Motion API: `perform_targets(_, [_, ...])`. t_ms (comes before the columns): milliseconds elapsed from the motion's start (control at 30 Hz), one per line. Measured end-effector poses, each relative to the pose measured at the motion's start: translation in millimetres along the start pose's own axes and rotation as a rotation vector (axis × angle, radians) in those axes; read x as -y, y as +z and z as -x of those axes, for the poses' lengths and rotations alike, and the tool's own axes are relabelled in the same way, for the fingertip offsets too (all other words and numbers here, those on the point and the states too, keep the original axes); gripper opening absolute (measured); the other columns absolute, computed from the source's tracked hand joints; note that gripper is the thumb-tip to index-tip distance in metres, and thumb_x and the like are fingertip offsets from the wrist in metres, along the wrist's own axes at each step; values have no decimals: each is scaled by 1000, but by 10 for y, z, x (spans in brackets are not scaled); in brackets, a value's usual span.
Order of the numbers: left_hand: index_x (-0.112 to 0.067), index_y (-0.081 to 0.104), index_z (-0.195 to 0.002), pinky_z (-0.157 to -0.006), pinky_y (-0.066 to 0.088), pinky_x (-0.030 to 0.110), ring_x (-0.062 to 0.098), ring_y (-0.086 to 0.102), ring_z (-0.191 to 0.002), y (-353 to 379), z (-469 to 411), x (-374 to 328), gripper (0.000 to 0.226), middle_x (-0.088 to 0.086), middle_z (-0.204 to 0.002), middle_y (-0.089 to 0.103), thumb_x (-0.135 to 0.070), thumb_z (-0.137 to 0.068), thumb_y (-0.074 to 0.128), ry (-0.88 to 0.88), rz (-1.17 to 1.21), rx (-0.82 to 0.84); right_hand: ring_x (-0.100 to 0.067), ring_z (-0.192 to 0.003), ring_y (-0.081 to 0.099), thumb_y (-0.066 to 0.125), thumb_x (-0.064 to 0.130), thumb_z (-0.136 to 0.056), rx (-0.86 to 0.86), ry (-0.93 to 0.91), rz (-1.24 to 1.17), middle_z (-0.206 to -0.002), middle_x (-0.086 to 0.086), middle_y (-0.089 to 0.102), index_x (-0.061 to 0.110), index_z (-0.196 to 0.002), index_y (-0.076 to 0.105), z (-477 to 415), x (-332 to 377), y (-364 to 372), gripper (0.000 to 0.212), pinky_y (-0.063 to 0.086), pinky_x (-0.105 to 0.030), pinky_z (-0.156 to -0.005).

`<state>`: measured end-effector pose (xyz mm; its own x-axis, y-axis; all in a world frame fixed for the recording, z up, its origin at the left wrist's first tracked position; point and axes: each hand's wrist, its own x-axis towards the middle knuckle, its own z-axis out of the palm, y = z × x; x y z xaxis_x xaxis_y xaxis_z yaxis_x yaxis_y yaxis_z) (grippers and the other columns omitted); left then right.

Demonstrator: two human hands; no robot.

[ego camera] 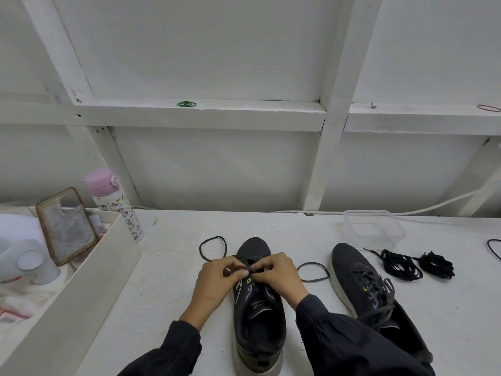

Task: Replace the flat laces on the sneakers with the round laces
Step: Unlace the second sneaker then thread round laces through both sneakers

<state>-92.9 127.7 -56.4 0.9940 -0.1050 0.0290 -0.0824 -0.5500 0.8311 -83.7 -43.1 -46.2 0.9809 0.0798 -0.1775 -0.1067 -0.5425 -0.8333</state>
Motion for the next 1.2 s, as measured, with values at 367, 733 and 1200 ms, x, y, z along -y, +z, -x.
perform_targets(367, [-51,66,-95,-84,50,21,-3,59,-94,49,65,-60,33,-18,-99,63,-67,-66,66,28,45,39,-4,-54,44,69,16,-79,-5,-1,65,-51,11,47,31,-66,64,18,33,-16,20,35,-24,-57])
perform_targets(733, [-50,63,-94,-70,38,16,-4,53,-90,3,41,-164,18,-22,-98,55,-51,-76,66,-35,-197,32,-11,-65,56,69,1,-79,-227,24,-292,-66,1,61,18,-65,69,91,47,30,22,48,-31,-67])
perform_targets(1200, [-26,69,-77,-70,42,12,4,59,-88,210,-37,-6,9,-11,-95,60,-23,-84,75,44,121,-126,1,-49,56,72,0,-82,-69,33,-579,-71,3,68,-6,-88,72,185,117,-194,8,38,-13,-44])
